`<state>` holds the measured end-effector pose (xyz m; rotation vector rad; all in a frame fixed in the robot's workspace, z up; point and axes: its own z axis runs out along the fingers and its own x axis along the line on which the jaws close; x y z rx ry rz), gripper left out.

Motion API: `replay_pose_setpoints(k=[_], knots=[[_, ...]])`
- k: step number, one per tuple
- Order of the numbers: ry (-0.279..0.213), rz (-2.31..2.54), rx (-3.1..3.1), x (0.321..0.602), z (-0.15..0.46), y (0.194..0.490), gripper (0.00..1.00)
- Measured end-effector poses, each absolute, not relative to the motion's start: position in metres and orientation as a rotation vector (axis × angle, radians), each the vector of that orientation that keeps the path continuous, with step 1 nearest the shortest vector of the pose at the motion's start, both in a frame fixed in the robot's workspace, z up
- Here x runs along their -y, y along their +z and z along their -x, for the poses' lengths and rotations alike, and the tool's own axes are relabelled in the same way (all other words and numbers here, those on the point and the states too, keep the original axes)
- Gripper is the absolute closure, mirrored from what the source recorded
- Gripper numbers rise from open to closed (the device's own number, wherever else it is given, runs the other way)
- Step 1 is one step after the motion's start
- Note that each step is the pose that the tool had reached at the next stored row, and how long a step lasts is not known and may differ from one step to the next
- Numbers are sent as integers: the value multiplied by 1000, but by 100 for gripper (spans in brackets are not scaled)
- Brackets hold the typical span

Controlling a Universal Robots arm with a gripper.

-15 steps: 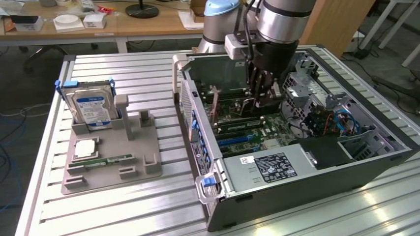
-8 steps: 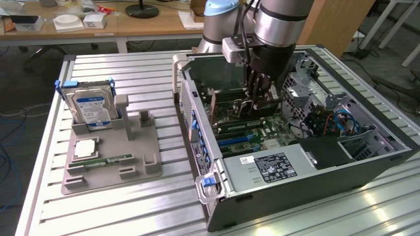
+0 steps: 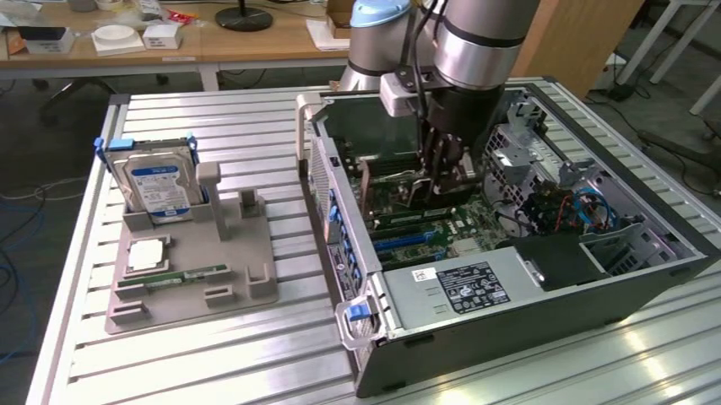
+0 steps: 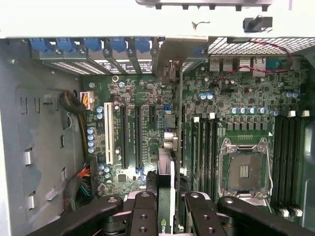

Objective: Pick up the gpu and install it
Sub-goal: 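Insert the gpu into the slot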

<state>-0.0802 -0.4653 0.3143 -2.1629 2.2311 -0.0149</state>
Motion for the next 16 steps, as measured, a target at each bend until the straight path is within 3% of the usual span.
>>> replay_pose_setpoints(k=[16], knots=[[-2,2169,-2238,466,79,300,74]])
